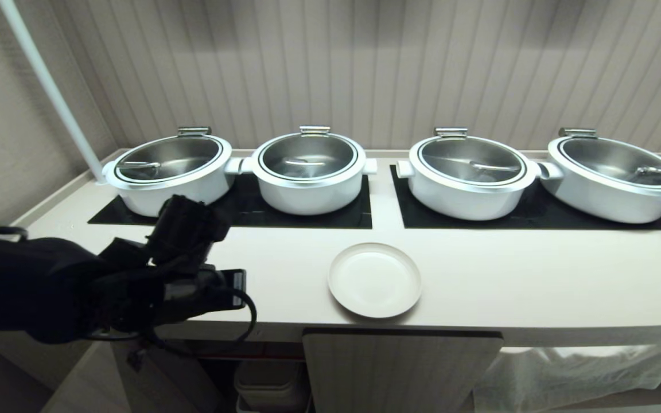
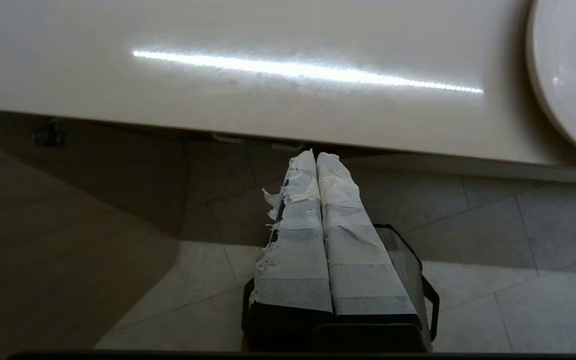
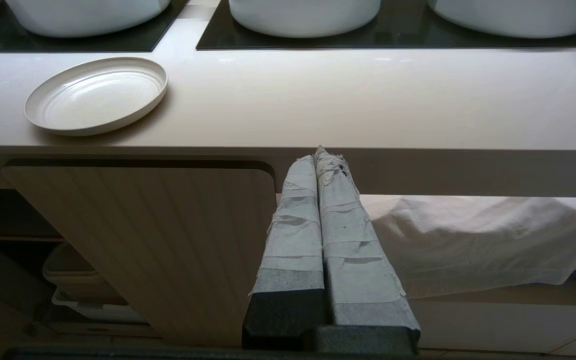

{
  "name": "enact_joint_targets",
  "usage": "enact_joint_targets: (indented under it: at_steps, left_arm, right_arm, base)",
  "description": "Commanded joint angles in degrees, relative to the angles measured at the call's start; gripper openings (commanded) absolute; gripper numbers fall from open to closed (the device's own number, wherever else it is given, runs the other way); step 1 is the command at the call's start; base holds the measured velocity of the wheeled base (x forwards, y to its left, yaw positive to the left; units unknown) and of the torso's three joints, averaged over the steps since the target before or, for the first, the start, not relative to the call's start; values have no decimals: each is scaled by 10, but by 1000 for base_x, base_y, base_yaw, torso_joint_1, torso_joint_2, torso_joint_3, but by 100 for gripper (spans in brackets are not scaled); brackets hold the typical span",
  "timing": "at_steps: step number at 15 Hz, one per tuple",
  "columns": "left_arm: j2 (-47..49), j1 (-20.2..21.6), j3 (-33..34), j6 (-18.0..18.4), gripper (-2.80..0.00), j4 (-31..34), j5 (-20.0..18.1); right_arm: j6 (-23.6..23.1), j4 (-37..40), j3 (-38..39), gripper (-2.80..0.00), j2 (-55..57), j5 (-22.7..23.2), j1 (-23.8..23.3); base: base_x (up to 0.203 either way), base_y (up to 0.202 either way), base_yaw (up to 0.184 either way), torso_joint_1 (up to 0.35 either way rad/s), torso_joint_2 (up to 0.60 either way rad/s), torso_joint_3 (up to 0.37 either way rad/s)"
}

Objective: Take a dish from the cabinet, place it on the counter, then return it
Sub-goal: Pick up the plate from the table

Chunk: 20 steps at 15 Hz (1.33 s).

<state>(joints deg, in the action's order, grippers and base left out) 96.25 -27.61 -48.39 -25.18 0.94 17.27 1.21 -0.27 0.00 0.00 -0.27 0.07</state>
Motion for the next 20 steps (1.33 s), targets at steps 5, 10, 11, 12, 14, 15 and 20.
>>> enact_joint_targets:
  at_steps: [5,10,11,12,14,15,20]
  left_arm:
    - [-229,150,216,74,-280,2,-4]
    - [-410,245,369,108,-280,1,0]
    - [-435,248,390,119,-280,1,1]
    - [-457,249,410,126,-280,0,1]
    - [-474,250,424,139,-280,0,-1]
    - [-481,250,423,142,-280,0,-1]
    - [-558,250,445,168,-280,4,-4]
  right_arm:
    - [0,0,0,-280,0,0,0]
    - [0,-1,0,-280,0,-1,0]
    - [0,0,-1,-280,0,0,0]
    - [0,-1,0,-280,0,0,0]
    - [0,0,-1,-280,0,0,0]
    - [0,0,0,-280,0,0,0]
    - [0,0,-1,-280,0,0,0]
  base:
    - [0,0,0,0,0,0]
    - [0,0,0,0,0,0]
    - [0,0,0,0,0,0]
    - [0,0,0,0,0,0]
    - [0,0,0,0,0,0]
    - [0,0,0,0,0,0]
    - [0,0,0,0,0,0]
